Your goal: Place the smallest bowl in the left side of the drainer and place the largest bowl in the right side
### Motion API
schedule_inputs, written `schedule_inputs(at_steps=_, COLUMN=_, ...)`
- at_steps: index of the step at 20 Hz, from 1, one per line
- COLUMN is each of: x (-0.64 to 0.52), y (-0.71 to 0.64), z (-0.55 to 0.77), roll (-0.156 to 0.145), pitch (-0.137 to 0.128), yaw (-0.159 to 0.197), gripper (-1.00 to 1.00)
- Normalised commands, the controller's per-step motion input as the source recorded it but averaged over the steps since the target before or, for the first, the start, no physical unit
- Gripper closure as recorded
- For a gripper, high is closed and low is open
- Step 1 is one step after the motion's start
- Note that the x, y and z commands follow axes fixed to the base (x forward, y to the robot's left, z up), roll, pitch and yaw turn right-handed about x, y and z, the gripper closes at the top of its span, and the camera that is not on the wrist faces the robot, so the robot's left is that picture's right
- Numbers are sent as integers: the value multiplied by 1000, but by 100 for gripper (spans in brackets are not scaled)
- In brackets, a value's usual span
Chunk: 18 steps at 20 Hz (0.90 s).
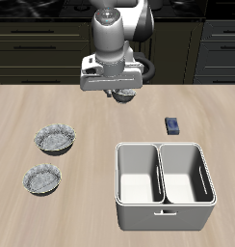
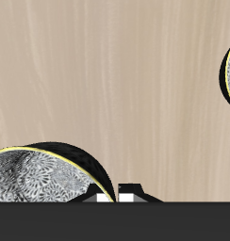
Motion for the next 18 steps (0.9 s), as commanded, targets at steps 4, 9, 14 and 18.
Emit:
schedule_inputs(at_steps=4, x=108, y=221, z=159, roll=24, pitch=-63, yaw=-1, gripper=100)
schedule_inputs(at_steps=9, x=188, y=168, z=130, roll=-17, pitch=-76, yaw=21, gripper=100)
schedule_inputs(at_steps=14, x=190, y=191, z=126, roll=-17, pitch=-44, yaw=-1, gripper=100)
schedule_inputs(at_steps=18, x=120, y=113, z=66, roll=5, pitch=-12, yaw=-6, gripper=100)
